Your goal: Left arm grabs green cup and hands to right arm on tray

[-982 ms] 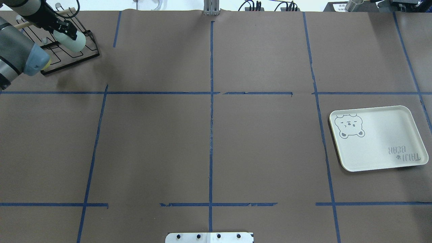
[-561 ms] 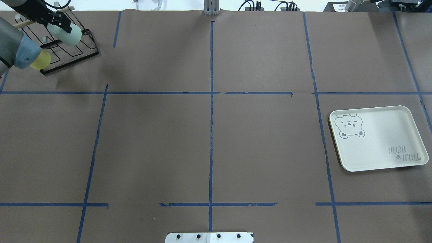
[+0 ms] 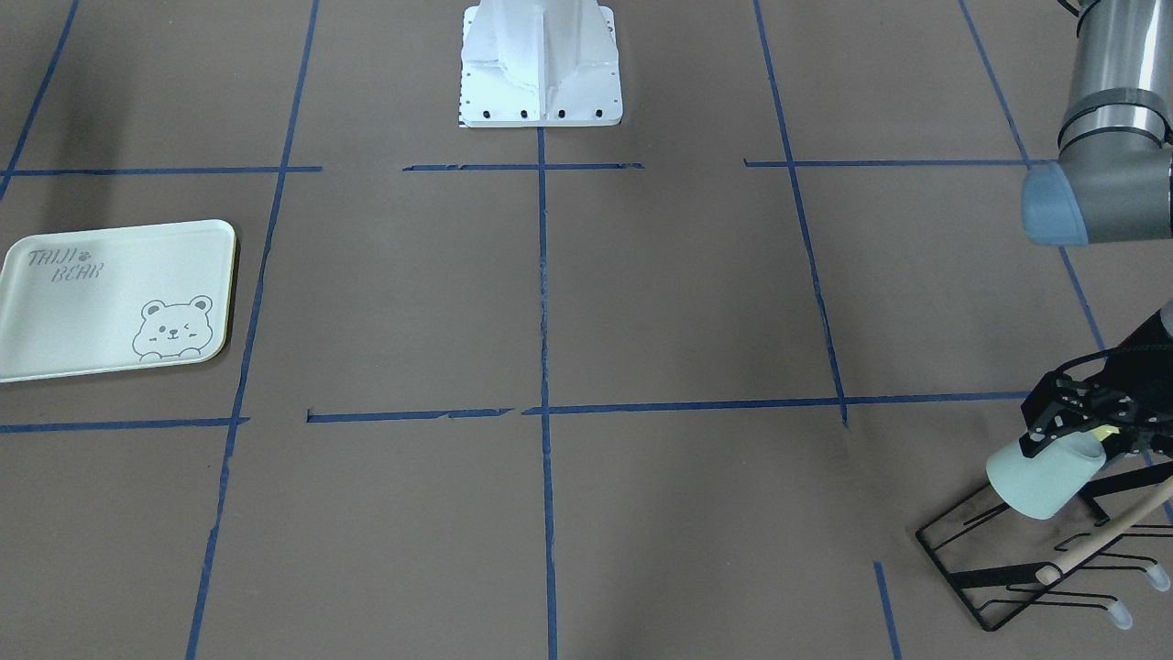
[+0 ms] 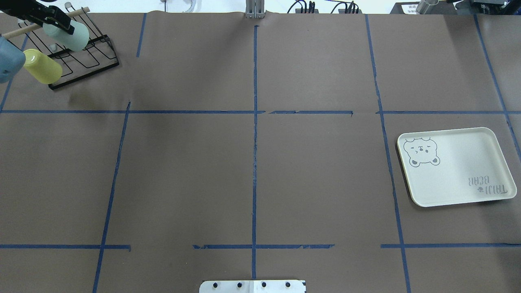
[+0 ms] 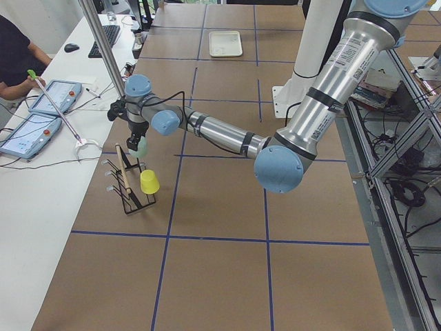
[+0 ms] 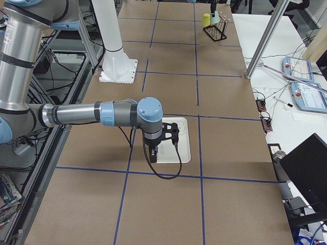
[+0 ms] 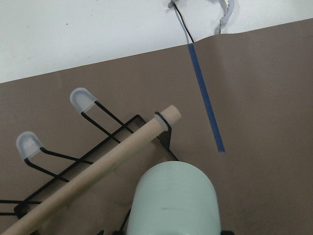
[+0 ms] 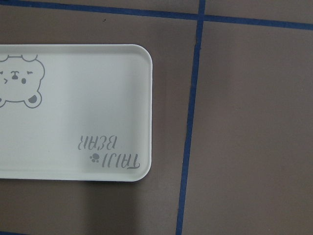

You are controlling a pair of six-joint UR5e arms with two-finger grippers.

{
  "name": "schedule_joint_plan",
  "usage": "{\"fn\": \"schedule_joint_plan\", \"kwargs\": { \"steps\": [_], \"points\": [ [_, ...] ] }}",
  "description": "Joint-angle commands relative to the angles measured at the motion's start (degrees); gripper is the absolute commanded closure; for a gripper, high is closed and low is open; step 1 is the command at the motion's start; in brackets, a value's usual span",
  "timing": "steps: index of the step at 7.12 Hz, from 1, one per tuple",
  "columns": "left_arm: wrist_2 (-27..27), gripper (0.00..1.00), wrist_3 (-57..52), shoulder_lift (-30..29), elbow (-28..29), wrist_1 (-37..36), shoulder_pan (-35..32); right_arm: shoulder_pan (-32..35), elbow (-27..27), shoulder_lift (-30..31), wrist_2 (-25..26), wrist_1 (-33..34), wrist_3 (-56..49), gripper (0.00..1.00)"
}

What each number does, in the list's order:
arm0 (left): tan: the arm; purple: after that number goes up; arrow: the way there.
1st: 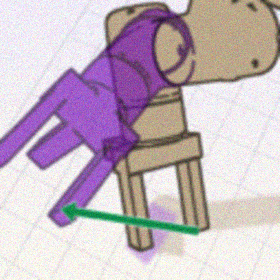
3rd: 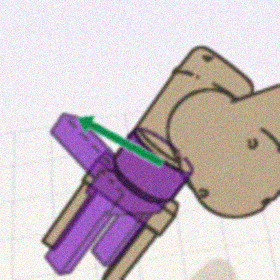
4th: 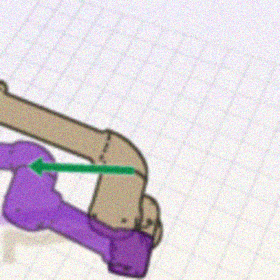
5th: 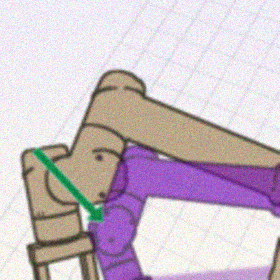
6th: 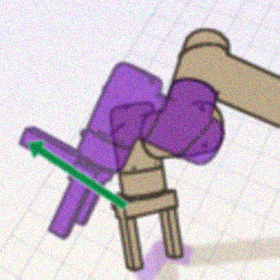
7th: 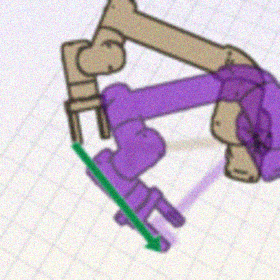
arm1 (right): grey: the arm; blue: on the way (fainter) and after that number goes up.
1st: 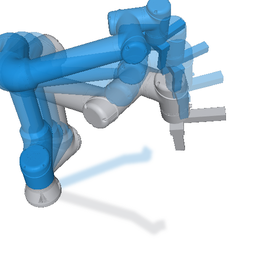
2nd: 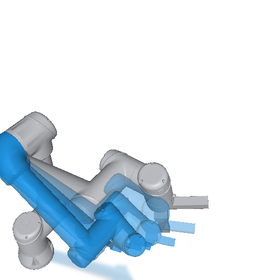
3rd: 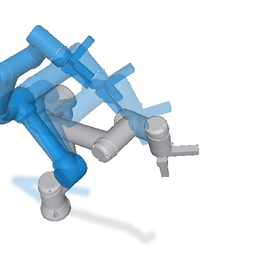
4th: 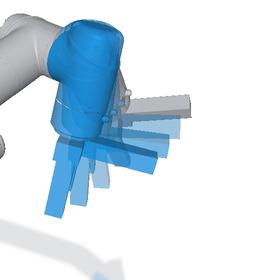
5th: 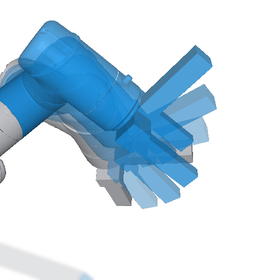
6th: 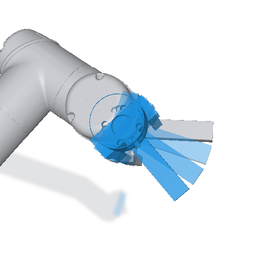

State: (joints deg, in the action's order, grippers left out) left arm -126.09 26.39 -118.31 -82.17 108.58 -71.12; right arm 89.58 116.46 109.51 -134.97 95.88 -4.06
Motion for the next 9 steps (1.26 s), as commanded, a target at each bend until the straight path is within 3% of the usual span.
{"fn": "schedule_joint_plan", "kwargs": {
  "steps": [1,3,4,6,9],
  "points": [
    [-0.12,0.93,0.06,0.19,-6.66,-7.21,-0.16,-0.02,0.0,0.0,-0.03,0.01,0.02,0.0],
    [-6.22,0.95,0.94,0.71,-11.76,-11.88,-0.16,-0.02,0.09,-0.09,-2.3,-0.08,0.19,0.0],
    [-9.31,0.95,7.12,1.06,-13.61,-11.55,0.1,-0.02,0.09,-0.26,-5.8,-0.6,0.37,0.0],
    [-10.22,0.95,18.57,0.89,-18.44,-11.11,3.94,-0.37,-0.35,-3.14,-15.38,-1.22,1.94,0.0],
    [-21.63,0.95,32.8,0.45,-19.78,-7.62,6.42,-0.37,-0.61,-5.61,-25.33,-1.31,6.57,0.0]
  ]
}}
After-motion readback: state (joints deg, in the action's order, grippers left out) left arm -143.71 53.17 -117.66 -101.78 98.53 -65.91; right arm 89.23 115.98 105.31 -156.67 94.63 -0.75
